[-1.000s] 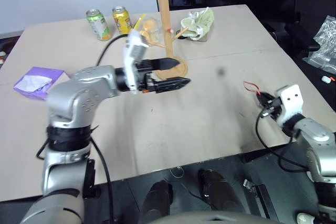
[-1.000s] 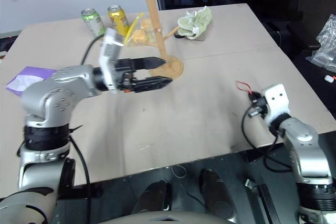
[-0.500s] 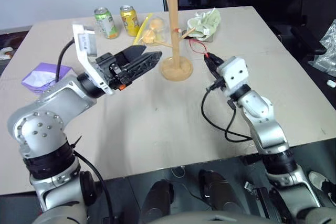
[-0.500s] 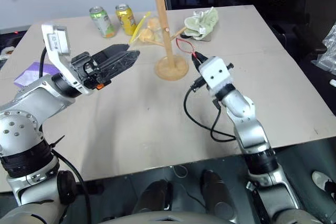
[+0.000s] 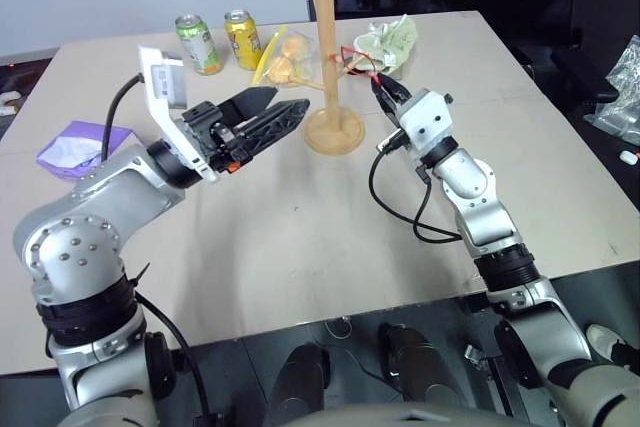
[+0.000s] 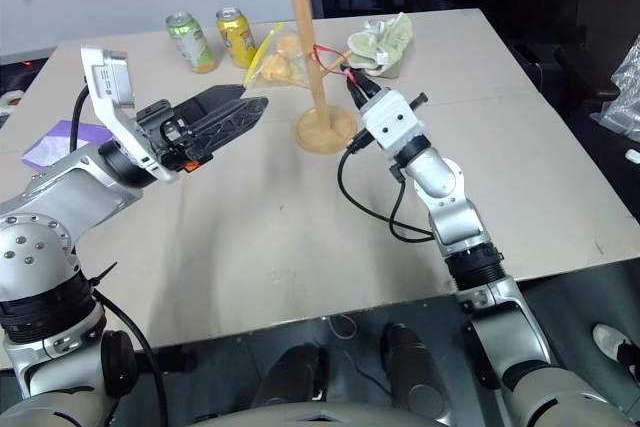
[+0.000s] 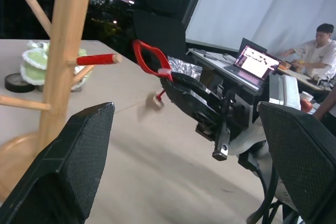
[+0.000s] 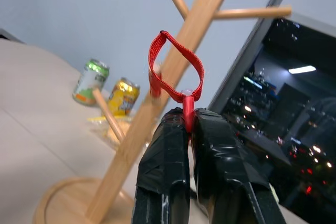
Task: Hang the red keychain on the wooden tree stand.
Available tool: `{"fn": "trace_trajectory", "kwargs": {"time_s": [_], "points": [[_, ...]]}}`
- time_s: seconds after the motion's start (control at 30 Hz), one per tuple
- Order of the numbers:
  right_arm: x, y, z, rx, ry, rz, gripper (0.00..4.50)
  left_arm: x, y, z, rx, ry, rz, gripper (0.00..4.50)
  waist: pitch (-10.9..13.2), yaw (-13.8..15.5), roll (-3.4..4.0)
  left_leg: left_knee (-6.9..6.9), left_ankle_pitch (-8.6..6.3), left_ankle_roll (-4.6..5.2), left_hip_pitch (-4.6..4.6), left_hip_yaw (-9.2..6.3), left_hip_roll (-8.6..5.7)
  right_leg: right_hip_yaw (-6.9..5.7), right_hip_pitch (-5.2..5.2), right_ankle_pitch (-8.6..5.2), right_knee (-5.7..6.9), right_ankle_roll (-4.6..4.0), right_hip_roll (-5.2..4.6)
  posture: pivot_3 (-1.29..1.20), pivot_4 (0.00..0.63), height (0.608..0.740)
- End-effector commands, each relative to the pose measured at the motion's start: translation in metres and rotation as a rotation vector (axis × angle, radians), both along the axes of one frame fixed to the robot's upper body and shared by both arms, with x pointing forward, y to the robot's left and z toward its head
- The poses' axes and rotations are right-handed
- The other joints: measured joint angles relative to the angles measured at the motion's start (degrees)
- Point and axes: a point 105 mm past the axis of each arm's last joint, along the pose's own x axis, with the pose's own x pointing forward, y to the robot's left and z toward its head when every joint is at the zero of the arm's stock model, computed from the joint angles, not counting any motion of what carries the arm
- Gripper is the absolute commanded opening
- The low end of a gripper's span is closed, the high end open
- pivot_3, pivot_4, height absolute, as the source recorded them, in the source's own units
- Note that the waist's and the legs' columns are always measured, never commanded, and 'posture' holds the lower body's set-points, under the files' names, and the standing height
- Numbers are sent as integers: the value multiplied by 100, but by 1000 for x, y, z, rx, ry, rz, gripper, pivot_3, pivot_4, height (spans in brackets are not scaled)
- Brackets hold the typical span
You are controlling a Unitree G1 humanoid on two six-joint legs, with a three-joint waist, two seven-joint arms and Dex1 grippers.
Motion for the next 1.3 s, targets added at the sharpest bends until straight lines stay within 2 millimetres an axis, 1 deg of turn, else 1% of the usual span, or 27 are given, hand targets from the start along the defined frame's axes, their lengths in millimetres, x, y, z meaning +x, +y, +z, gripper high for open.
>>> {"fn": "trace_trajectory", "kwargs": {"time_s": [0.03, 0.17, 0.3, 0.6, 0.67, 0.7, 0.77, 0.9, 0.93, 0.97, 1.03, 1.13, 1.2, 1.3], "points": [[-2, 9, 16, 31, -39, 45, 30, -3, -3, 14, -12, -64, -11, 4500, 0, 3, 0, 0, 0, 0, 0, 0, 0, 0, 0, 0, 0, 0, 0, 0, 150, 740], [7, 15, 11, 19, 25, 62, 30, -3, -4, 16, -16, -71, -13, 4500, 0, 3, 0, 0, 0, 0, -2, 1, -2, 1, 0, 1, -1, 0, -3, 0, 150, 740], [21, 10, 7, 58, 114, 40, 30, -3, -5, 17, -14, -74, -16, 4500, 0, 5, 0, 0, 0, 0, -1, -2, -1, -1, 0, 1, 0, -1, -3, 0, 150, 740], [24, 10, -2, 36, 195, 59, 30, 0, -6, 18, -14, -76, -15, 4500, 0, 0, 1, 0, 0, 0, -3, -5, -2, -4, 0, 1, -1, -1, -2, 0, 150, 740], [22, 9, -3, 34, 209, 73, 783, 1, -5, 18, -12, -76, -15, 4500, 1, 1, 1, 0, 0, 0, -3, -5, -1, -4, 0, 1, -1, -1, -1, 0, 150, 740], [21, 7, -3, 30, 213, 79, 1041, 2, -4, 18, -7, -76, -14, 4500, 1, 2, 1, 0, 0, 0, -3, -5, -1, -4, 0, 0, -1, -1, -1, 0, 150, 740], [19, 2, -6, 11, 225, 83, 1854, 2, -1, 18, 10, -72, -11, 4500, 1, 4, 1, -1, 0, 0, -4, -5, -1, -4, 0, 0, -2, -1, -1, 0, 150, 740], [8, -19, -13, -60, 261, 103, 3758, 6, 9, 13, 119, -60, -6, 4500, 1, 14, 2, -1, 0, 1, -10, -9, -4, -8, -1, -1, -4, 0, -3, 0, 150, 740], [5, -25, -13, -77, 273, 110, 4114, 8, 13, 12, 144, -55, -4, 4500, 1, 11, 2, -1, 0, 0, -10, -9, -4, -8, -1, -2, -5, -1, -3, 0, 150, 740], [2, -30, -11, -91, 287, 120, 4345, 10, 17, 12, 168, -50, -2, 4500, 3, 9, 4, -1, 0, 0, -9, -8, -4, -7, -1, -2, -6, -1, -3, 0, 150, 740], [-5, -41, -3, -108, 321, 146, 4345, 16, 27, 10, 241, -41, 15, 4500, 4, 2, 4, -1, 0, 1, -9, -7, -4, -8, -2, -6, -5, -7, -2, 0, 150, 740], [-23, -56, 23, -108, 435, 255, 4345, 26, 44, 2, 405, -43, 36, 4500, 12, -5, 13, -1, 0, 1, -7, -6, -1, -8, -3, -13, -4, -18, 3, 0, 150, 740], [-39, -59, 37, -104, 515, 349, 4345, 31, 52, 2, 445, -52, 32, 4500, 22, -2, 30, -2, 0, 1, -5, -4, 0, -8, -3, -16, -2, -24, 4, 0, 150, 740], [-56, -66, 53, -115, 569, 398, 4345, 37, 58, 2, 493, -65, 15, 4500, 24, 7, 30, -8, -1, 2, -6, -9, 5, -13, -5, -17, -5, -26, 9, 0, 150, 740]]}}
